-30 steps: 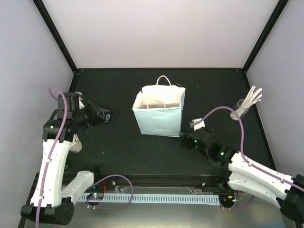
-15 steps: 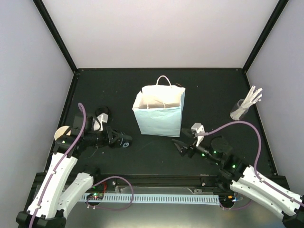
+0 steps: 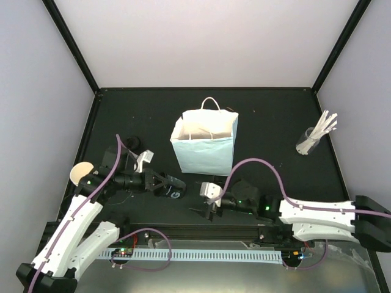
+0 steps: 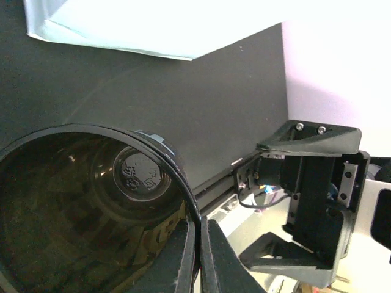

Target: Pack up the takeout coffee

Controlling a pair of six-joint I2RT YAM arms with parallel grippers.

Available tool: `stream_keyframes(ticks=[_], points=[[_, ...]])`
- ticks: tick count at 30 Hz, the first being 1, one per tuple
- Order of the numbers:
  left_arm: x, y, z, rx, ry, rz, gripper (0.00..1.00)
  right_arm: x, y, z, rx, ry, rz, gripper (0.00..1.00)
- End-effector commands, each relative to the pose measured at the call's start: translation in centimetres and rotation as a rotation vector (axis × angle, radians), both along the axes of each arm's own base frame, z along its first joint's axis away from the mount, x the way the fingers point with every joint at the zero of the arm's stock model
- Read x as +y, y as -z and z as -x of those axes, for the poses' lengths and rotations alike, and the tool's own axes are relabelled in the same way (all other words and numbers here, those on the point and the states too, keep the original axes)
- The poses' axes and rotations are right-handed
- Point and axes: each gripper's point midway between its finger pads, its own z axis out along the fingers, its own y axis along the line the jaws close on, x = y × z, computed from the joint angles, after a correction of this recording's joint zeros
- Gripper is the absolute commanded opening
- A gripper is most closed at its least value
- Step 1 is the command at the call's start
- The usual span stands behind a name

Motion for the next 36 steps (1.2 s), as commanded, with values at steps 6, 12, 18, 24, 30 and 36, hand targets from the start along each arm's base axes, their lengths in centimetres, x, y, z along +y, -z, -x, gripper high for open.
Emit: stream_keyframes(ticks=[6,12,18,24,30,36], points=[[-1.4,-2.6,1.2,-0.045,0.092,0.097,0.02,5.0,-3.4,-2.4,-0.177,0.074,-0.025,1.00],[-1.6,-3.3,1.6,-0.056,0.104,0.117,0.02,5.8,-2.1,-2.1,-0.157,0.045,0.016,1.00],[-1.7,-4.1,1.9,-0.066,0.114,0.146,0.02,6.4,-0.8,-2.3,-0.129,0.047,0.062,1.00],[-2.0,-4.7,2.2,-0.074,0.125,0.177,0.02,6.6,-0.2,-2.7,-0.123,0.066,0.091,1.00],[-2.1,-5.3,2.5,-0.085,0.143,0.204,0.02,6.8,-0.2,-2.7,-0.122,0.062,0.086,0.98],[-2.3,-5.3,2.7,-0.083,0.152,0.216,0.03,6.9,0.0,-2.5,-0.130,0.042,0.099,0.86]])
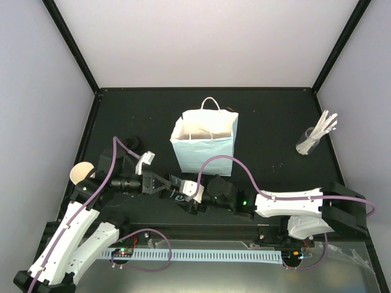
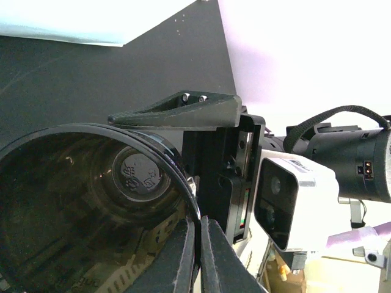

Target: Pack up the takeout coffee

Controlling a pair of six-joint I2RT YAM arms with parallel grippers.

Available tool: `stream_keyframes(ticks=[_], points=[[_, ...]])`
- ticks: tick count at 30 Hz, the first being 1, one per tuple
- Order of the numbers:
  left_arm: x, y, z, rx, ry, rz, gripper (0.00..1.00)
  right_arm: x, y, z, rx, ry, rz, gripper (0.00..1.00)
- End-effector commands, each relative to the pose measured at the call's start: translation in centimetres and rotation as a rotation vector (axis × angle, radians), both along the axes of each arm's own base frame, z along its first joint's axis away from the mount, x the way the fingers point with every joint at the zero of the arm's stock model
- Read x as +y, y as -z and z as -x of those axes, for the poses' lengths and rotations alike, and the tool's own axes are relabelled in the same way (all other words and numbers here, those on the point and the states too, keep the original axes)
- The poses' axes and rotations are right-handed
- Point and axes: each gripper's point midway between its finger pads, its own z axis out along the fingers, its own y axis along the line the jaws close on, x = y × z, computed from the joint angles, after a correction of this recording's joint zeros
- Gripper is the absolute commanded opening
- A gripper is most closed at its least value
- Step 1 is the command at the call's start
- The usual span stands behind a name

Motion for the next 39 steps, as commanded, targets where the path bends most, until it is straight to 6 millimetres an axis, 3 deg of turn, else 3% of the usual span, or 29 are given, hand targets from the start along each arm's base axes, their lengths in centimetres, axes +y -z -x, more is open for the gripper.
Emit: stream_keyframes(ticks=[1,7,12,30,39], points=[[-0.5,-1.9,0.4,-0.049,0.034,0.058,0.03,0.7,-1.2,0.1,-0.020,-0.014,-0.021,0.83],[-0.7,-1.6,0.4,-0.043,0.043,0.076,0.04,0.5,-0.9,0.3,-0.026,-0.022,-0.003,0.70],[-0.7,-1.6,0.4,-0.045,0.047,0.085,0.06,0.0,-0.8,0.2,-0.027,-0.014,0.005,0.67],[-0.9,-2.0,0.4,-0.047,0.053,0.101,0.04,-1.2,-0.5,0.2,-0.037,0.002,0.012,0.68],[-0.8,-1.5,0.3,-0.047,0.050,0.080,0.02,-1.5,-0.6,0.2,-0.044,0.009,0.014,0.73]])
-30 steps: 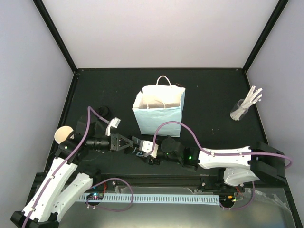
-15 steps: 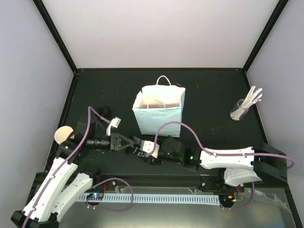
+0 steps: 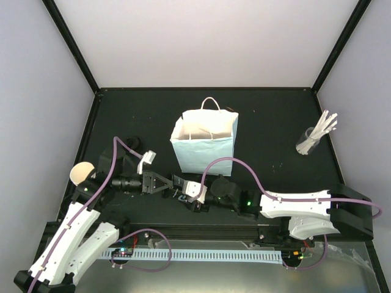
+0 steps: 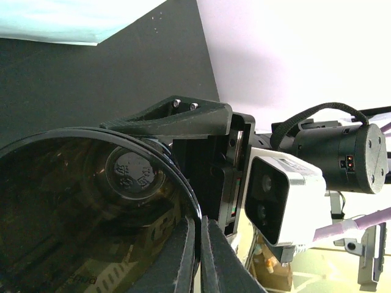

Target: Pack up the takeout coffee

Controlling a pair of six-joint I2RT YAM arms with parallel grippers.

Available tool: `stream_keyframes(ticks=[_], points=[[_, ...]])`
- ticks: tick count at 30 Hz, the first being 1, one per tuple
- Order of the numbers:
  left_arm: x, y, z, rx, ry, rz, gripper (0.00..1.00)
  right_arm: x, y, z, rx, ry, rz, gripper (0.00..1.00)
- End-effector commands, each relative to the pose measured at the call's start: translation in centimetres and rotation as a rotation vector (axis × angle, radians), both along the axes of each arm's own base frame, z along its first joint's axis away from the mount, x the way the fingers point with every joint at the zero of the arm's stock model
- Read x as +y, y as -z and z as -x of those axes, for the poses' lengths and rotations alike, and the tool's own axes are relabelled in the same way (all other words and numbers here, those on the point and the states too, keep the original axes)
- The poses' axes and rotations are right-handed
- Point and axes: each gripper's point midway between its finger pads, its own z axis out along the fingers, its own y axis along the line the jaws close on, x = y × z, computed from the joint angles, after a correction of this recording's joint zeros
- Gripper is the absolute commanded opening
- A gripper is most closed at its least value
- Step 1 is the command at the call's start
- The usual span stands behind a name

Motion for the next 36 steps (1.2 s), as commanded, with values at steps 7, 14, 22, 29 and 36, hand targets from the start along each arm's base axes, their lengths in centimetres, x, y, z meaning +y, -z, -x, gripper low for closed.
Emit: stream_keyframes(ticks=[7,14,22,29,36], points=[[0.3,-0.8,-0.1,-0.067,0.003,-0.044,0.02,-1.0,0.5,0.1,-0.012,0.014,0.014,0.74],[0.6,-1.6,-0.4,-0.091,-0.010,-0.076,0.02,-2.1,1.0,0.2,-0.010,0.024,0.016,0.75],[1.7,-1.6,-1.3,-0.133,-0.068,-0.169,0.02,-3.5,1.7,0.5,-0.007,0.028,0.020,0.76],[4.5,-3.5,-2.6,-0.219,-0.206,-0.335,0.02,-4.7,2.3,0.8,-0.005,0.037,0.014,0.76],[11.0,-1.8,-4.7,-0.201,-0.422,-0.729,0.02,-5.5,2.9,0.8,0.006,0.050,0.008,0.76]])
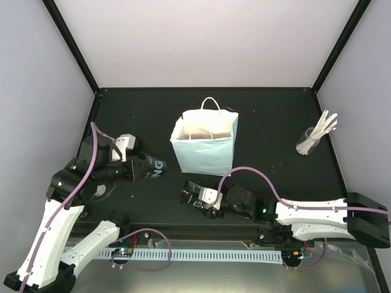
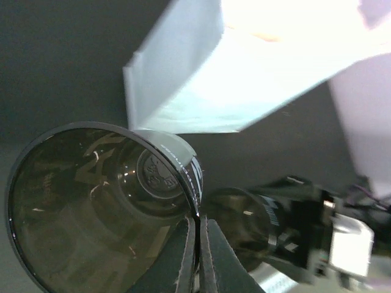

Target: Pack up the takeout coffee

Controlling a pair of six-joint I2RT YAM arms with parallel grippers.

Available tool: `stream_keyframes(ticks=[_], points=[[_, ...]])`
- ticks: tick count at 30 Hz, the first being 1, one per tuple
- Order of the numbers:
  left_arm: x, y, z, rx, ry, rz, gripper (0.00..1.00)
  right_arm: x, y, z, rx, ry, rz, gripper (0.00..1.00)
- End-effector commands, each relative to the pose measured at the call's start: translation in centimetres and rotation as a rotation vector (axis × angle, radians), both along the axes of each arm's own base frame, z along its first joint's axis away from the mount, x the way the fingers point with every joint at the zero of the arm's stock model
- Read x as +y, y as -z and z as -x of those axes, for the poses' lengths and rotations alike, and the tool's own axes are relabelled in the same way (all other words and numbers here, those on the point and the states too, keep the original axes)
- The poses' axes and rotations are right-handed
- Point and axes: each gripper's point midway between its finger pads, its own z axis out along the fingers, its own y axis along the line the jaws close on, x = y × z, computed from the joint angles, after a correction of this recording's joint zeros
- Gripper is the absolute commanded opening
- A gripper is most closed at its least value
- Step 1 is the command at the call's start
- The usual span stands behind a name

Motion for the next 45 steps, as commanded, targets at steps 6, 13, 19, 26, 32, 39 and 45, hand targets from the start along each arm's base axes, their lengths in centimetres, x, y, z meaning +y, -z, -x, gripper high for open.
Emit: stream_keyframes(ticks=[6,13,19,26,32,39,45], points=[[8.5,6.6,-2.8,0.124,-0.326,-0.496,0.02,-0.8,-0.7,0.0,0.005,0.027,-0.052,0.76],[10.8,10.2,-6.0,0.206,-0.479,-0.683,0.02,-1.5,-1.6,0.1,0.001,0.032,-0.095,0.76],[11.9,12.4,-9.3,0.273,-0.543,-0.813,0.01,-2.4,-2.0,0.3,0.003,0.040,-0.123,0.76],[13.8,15.4,-12.9,0.381,-0.579,-0.843,0.02,-3.3,-2.7,0.3,-0.005,0.052,-0.157,0.76],[14.7,16.8,-14.5,0.403,-0.597,-0.830,0.02,-3.3,-2.9,0.5,0.009,0.045,-0.179,0.76],[15.6,17.2,-15.1,0.402,-0.623,-0.789,0.05,-2.9,-2.5,0.8,0.019,0.030,-0.184,0.76],[15.7,17.0,-15.0,0.408,-0.616,-0.774,0.21,-2.8,-2.0,0.7,0.023,0.027,-0.177,0.76]])
